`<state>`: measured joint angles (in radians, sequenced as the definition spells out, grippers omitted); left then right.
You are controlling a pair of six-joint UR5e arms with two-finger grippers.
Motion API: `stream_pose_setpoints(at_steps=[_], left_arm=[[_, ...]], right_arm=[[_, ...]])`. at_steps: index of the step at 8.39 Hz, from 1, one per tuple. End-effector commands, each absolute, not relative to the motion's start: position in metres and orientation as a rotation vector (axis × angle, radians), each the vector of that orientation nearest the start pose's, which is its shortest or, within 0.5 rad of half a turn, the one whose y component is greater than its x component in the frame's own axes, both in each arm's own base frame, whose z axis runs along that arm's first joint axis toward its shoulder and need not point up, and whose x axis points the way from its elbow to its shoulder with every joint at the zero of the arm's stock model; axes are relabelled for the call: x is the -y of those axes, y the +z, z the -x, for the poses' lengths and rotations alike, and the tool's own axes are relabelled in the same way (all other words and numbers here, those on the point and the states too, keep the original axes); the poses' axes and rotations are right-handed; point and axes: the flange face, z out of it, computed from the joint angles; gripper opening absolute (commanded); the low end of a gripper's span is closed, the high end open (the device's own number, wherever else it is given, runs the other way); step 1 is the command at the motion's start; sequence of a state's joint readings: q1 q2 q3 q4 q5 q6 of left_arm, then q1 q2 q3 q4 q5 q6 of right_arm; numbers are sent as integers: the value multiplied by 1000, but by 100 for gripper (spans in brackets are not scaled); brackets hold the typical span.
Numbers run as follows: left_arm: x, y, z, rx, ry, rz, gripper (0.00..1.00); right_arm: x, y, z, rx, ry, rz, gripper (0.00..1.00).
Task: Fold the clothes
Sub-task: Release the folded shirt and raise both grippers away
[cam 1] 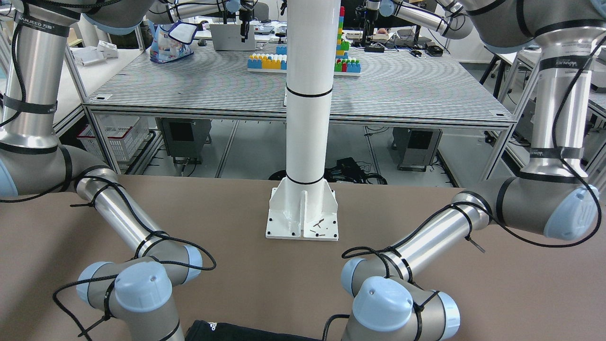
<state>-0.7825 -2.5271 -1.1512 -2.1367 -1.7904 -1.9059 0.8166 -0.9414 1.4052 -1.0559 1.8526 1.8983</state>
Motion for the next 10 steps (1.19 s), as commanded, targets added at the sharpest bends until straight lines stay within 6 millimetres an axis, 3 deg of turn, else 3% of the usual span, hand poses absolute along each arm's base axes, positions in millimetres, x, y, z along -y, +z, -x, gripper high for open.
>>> stream_pose_setpoints(at_steps=[1,4,5,6,7,8,9,10], left_arm=[[694,180,-499,-1113,-832,-196,100],[695,174,-495,-1121,-835,-201,100],[696,171,-494,-1122,-833,-200,100],[708,170,-474,-1128,-846,-204,100],[719,164,-445,-1118,-779,-235,100],[718,166,-420,-1050,-660,-313,100],[708,202,-376,-939,-568,-368,100],[696,239,-318,-830,-435,-448,100]], right_arm=[[665,303,405,1016,831,-82,94],[666,299,397,1030,799,-98,94],[656,299,388,1048,790,-108,94],[647,303,381,1049,751,-132,94],[642,322,368,1006,604,-221,94],[645,357,341,935,435,-299,94],[651,390,302,877,273,-351,94],[656,432,246,810,155,-391,94]])
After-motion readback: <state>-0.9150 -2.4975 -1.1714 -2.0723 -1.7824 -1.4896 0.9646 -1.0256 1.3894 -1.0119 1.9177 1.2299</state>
